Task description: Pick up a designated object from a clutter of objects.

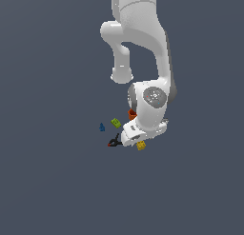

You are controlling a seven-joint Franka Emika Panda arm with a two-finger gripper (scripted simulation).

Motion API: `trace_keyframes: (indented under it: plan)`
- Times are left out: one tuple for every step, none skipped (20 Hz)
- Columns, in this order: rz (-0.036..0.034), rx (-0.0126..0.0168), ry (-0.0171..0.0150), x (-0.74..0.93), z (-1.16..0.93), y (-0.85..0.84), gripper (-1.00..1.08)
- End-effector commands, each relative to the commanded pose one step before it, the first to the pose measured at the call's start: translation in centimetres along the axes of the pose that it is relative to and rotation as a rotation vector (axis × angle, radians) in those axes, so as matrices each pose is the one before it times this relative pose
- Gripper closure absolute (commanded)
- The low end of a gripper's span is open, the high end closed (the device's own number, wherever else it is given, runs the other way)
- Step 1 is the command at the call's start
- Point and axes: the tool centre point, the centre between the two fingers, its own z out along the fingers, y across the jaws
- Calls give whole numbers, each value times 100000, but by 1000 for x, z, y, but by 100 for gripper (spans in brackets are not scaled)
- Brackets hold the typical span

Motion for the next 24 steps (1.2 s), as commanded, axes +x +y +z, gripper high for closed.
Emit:
trace_keyframes:
  plan:
    - [10,-18,61,16,99,14,-92]
    - [0,0,0,-4,173,2,-92]
    - [0,0,0,-6,242,2,-92]
    - [0,0,0,-8,310,2,-92]
    - [-58,3,37,-7,356,-31,-92]
    - [0,0,0,-14,442,3,-92]
    - [0,0,0,-16,506,4,-92]
    - [-59,4,36,-13,547,-30,-92]
    - [0,0,0,-14,554,4,-92]
    - [0,0,0,-8,482,5,-92]
    - [-57,4,38,6,387,-28,-92]
    - [0,0,0,10,336,6,-92]
    - [0,0,0,18,264,6,-92]
    - [0,0,0,24,196,6,-92]
    - [0,0,0,25,132,5,-92]
    - [0,0,0,20,75,4,-92]
    - [0,0,0,8,24,1,-92]
    - [0,0,0,0,0,0,108]
    - [0,0,0,0,0,0,108]
    - [0,0,0,0,0,0,108]
    - [0,0,0,0,0,0,108]
    - [0,0,0,0,0,0,108]
    - [0,0,0,0,0,0,108]
    - [0,0,0,0,0,0,108]
